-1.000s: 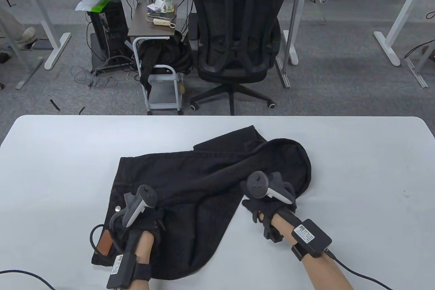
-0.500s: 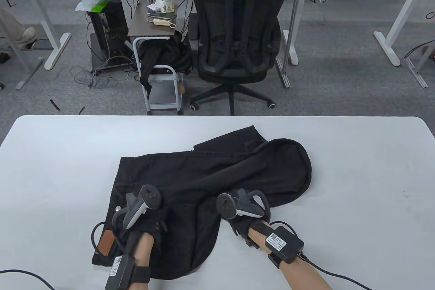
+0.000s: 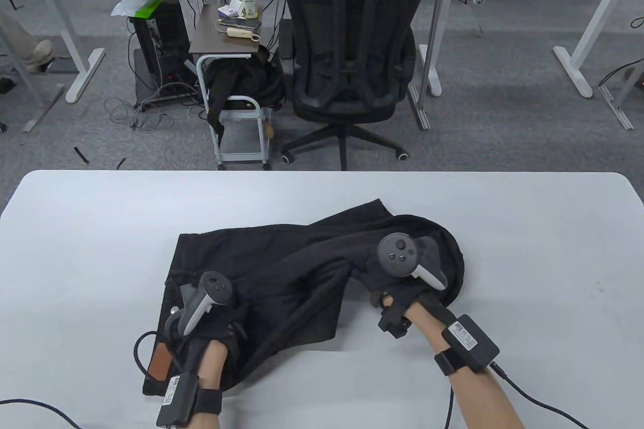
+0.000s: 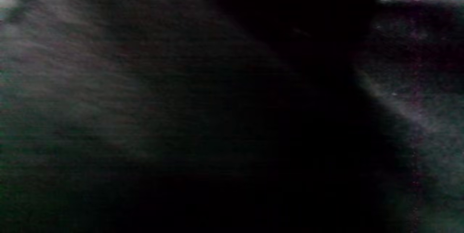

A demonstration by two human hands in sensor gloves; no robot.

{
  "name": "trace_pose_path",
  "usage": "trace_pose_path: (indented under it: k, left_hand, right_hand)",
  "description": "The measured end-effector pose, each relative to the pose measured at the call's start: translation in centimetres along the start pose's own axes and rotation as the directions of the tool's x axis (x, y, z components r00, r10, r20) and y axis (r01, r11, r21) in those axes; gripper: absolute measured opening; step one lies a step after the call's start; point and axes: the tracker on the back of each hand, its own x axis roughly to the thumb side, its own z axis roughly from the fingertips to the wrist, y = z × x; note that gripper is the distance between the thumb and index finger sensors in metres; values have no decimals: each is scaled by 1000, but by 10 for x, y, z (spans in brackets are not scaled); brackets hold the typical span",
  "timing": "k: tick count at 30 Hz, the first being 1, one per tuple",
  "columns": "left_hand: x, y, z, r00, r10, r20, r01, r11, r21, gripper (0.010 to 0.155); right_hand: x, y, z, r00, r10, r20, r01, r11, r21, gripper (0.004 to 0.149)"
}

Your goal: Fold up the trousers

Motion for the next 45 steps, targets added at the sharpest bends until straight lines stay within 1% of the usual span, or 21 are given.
trace_pose_path:
  k: [3,6,9,12,13,14,15,17,18,20,21,22,24,27,30,32,35,38,40,42,45]
  left_hand:
    - [-6,3,1,999,-2,-44,2,1000,-4,72]
    - [-11,5,1,998,3,-64,-3,1000,0,71]
    - [-12,5,0,997,-21,-73,21,1000,2,71]
    - [-12,3,-1,997,-43,-67,45,999,31,71]
    - [-11,2,-2,996,-56,-65,58,998,33,71]
    - [-11,2,-2,996,-66,-63,68,997,41,71]
    - [-11,1,-2,996,-67,-58,70,996,55,71]
    - [-8,0,-1,996,-72,-53,75,996,53,71]
    - [-7,-1,0,995,-85,-48,88,995,56,71]
    - [1,-3,4,993,-120,-16,121,992,40,73]
    - [7,-4,7,993,-119,13,119,993,17,74]
    - [10,-5,9,993,-112,29,111,994,19,75]
    - [21,-8,14,990,-117,79,115,993,36,75]
    - [33,-21,13,983,-139,119,140,990,1,74]
    - [34,-33,6,980,-176,94,185,978,-96,76]
    - [36,-31,7,974,-204,99,211,976,-58,76]
    - [34,-32,6,979,-181,98,189,979,-75,76]
    - [33,-33,5,978,-184,98,190,980,-58,76]
    - [33,-32,4,979,-181,95,186,981,-58,76]
    - [32,-32,2,979,-183,89,188,981,-53,75]
    - [28,-30,0,984,-166,70,170,984,-55,75]
  right_hand:
    - [2,-25,24,996,82,19,-82,997,-6,44]
    - [3,-21,48,981,192,25,-193,977,87,43]
    - [-3,11,71,956,292,12,-282,909,308,44]
    - [-20,51,87,924,382,-39,-291,764,576,48]
    - [-27,59,90,924,379,-42,-274,737,618,52]
    - [-30,60,90,933,357,-52,-249,742,622,53]
    - [-33,58,89,967,248,-67,-176,831,528,52]
    - [-38,49,84,988,126,-92,-82,921,381,53]
    - [-40,47,82,987,116,-115,-70,936,345,54]
    - [-48,50,74,974,156,-167,-89,932,351,55]
    - [-58,56,68,950,222,-218,-108,892,439,56]
    - [-63,61,66,938,249,-241,-116,881,458,58]
    - [-77,72,59,929,232,-288,-74,880,470,60]
    - [-92,76,47,916,224,-334,-66,903,424,65]
    - [-107,76,31,876,316,-363,-162,904,395,74]
    - [-115,78,23,861,297,-413,-128,912,389,76]
    - [-117,84,8,880,187,-437,-55,953,298,78]
    - [-112,93,-6,875,176,-452,-48,959,281,79]
    - [-108,101,-13,854,249,-457,-125,951,283,80]
    - [-101,110,-18,804,389,-450,-257,909,328,79]
    - [-90,108,-21,800,458,-387,-361,883,299,70]
